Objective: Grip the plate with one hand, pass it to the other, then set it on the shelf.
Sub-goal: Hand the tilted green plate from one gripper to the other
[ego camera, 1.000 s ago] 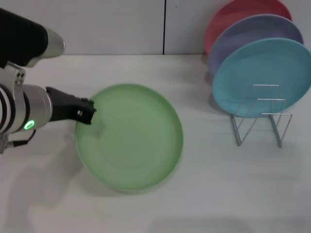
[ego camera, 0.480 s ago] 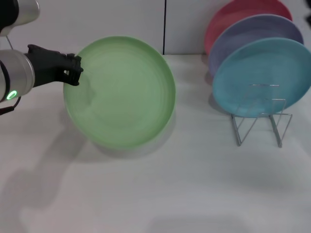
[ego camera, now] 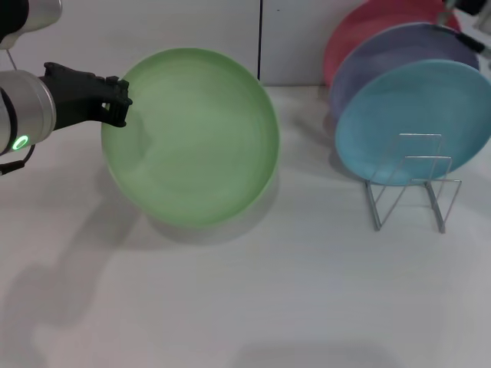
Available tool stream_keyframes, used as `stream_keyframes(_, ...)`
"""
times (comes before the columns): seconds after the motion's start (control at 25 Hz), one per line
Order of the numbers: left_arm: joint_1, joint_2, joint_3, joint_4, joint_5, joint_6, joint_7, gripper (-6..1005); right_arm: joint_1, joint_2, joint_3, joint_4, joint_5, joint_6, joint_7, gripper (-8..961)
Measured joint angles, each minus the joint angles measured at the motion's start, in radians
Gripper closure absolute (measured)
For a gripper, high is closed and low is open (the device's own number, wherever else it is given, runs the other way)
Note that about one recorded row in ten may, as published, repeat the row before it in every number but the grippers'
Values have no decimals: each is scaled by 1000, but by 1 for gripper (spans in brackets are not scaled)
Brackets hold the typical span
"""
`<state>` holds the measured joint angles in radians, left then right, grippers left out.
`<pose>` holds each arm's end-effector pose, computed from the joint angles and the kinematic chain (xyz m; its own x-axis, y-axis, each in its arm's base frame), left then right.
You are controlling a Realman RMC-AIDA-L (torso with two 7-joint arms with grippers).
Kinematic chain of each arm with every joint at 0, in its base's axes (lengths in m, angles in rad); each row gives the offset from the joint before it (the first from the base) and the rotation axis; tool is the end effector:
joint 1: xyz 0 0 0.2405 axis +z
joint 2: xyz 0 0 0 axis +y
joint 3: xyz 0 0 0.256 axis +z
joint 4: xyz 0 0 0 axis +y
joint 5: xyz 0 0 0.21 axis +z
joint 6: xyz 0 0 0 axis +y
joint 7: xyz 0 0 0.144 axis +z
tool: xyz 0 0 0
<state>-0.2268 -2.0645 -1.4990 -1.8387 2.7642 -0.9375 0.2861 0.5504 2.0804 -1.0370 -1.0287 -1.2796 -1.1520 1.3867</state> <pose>-0.1422 0.3503 0.0495 0.8709 0.3873 0.3025 0.4661 -0.4560 -0.7581 0.1313 0.4078 0.0799 0.6308 0.1558 -0.7601 -0.3868 -0.7861 -0.4822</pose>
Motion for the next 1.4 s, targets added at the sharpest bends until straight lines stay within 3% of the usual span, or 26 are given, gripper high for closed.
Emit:
stream_keyframes(0.08,-2,0,-3,1,0,5,-3,967,-3,0,-27,-135,-155,48,200,222)
stream_keyframes(0.2,1,0,-10,2,0,24,-4,967,14,-3,-13,-263,-359,17,492,222)
stream_keyframes(0.4,8,1,-22,2,-6,44,1,967,62,-12,98,-473,-661,-209,930,222)
stream_keyframes(0.52,12,2,-24,-1,-8,49,3,967,136,-41,192,-534,-788,-387,1111,222)
stream_keyframes(0.6,13,2,-25,-5,-8,50,3,967,190,-62,251,-533,-832,-487,1157,222)
stream_keyframes(0.72,12,2,-23,-6,-9,50,4,967,232,-72,276,-528,-906,-543,1192,222)
stream_keyframes(0.96,12,0,-12,-1,-13,62,4,967,191,-26,169,-506,-990,-432,1185,221)
stream_keyframes(1.16,13,-1,6,2,-24,66,3,966,187,-21,54,-393,-1000,-345,1174,221)
stream_keyframes(1.4,23,0,24,-7,-27,66,0,966,190,-18,-26,-346,-1011,-279,1170,221)
